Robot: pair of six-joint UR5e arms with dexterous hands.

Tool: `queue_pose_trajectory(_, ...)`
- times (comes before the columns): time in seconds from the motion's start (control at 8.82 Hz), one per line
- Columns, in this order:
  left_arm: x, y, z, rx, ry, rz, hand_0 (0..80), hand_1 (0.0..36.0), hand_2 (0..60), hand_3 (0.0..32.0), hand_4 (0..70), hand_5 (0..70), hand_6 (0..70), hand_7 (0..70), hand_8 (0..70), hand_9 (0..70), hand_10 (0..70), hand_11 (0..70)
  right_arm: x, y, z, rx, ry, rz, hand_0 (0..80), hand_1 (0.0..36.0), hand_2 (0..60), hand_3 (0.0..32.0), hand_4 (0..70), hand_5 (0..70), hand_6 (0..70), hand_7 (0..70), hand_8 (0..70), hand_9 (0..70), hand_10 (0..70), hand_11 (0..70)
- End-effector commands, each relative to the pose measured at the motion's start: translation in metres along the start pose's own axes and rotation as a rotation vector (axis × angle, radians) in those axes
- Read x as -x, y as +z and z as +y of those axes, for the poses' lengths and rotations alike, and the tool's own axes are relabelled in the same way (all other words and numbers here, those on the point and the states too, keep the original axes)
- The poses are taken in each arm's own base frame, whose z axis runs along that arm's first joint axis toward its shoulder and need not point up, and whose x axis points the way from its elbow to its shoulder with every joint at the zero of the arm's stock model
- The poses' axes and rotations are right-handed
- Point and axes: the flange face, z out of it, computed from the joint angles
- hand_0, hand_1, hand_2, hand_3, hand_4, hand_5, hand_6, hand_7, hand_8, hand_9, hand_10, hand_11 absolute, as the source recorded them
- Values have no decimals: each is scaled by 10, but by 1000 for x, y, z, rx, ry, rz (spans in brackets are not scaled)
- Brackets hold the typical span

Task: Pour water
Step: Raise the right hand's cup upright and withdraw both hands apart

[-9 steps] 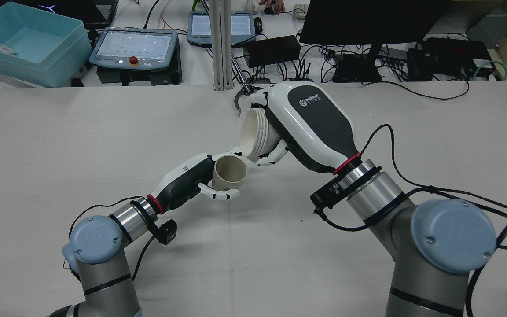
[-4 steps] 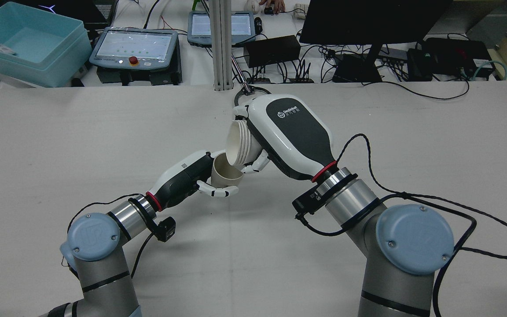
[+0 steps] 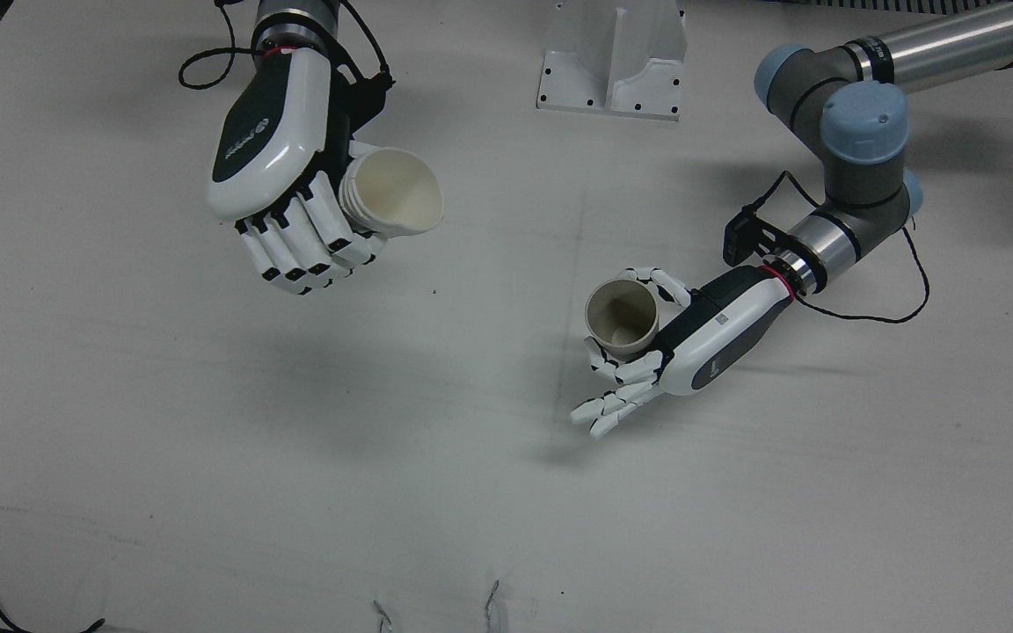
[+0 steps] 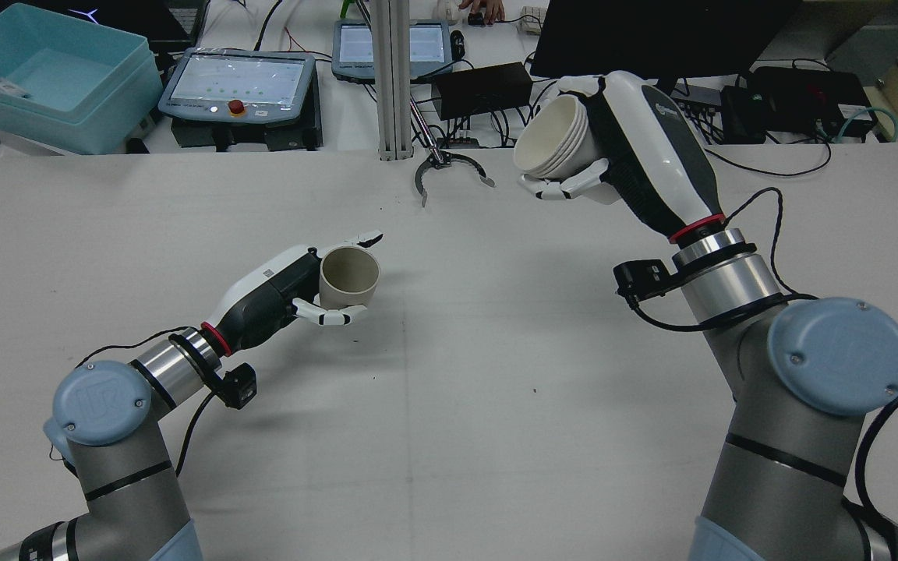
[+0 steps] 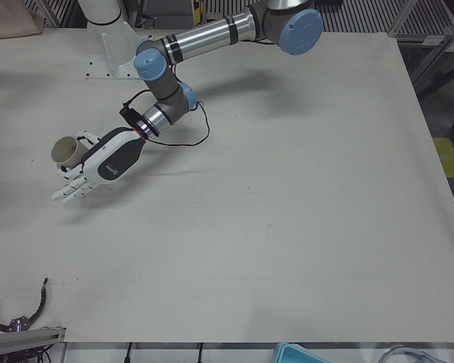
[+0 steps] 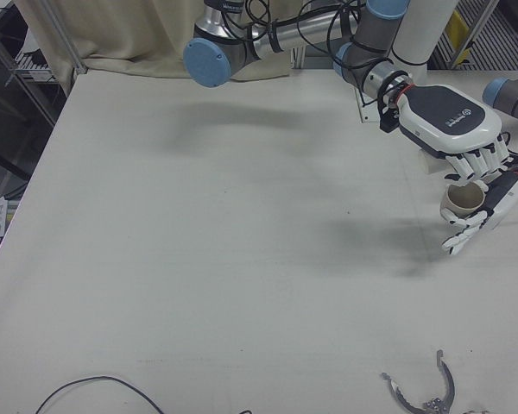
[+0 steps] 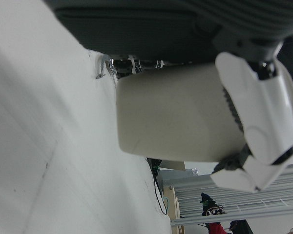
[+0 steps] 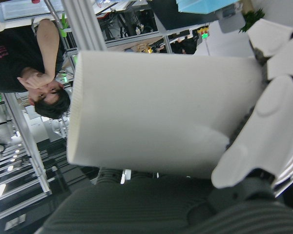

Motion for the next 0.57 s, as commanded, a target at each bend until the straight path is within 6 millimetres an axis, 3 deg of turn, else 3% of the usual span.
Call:
queue_pose_trajectory(0.0, -81, -28, -72, -127, -18, 86, 386, 360, 600, 0, 248, 556, 54, 108, 14, 42, 59, 108, -1, 17, -88, -193, 237, -69, 532, 299, 600, 0, 313, 700, 561, 700, 488, 661, 405, 581)
queue_pose_trajectory(0.23, -119, -78, -137, -222, -10, 140, 385, 360, 600, 0, 246, 561, 57, 108, 16, 44, 61, 110, -49, 10, -110, -258, 349, -28, 528, 284, 600, 0, 320, 700, 560, 700, 488, 661, 406, 581)
queue_pose_trajectory(0.45, -139, -136, -215, -308, 1, 226, 372, 360, 600, 0, 242, 535, 57, 107, 16, 45, 62, 109, -93, 6, -136, -310, 402, 14, 522, 271, 600, 0, 304, 700, 543, 688, 475, 643, 396, 567)
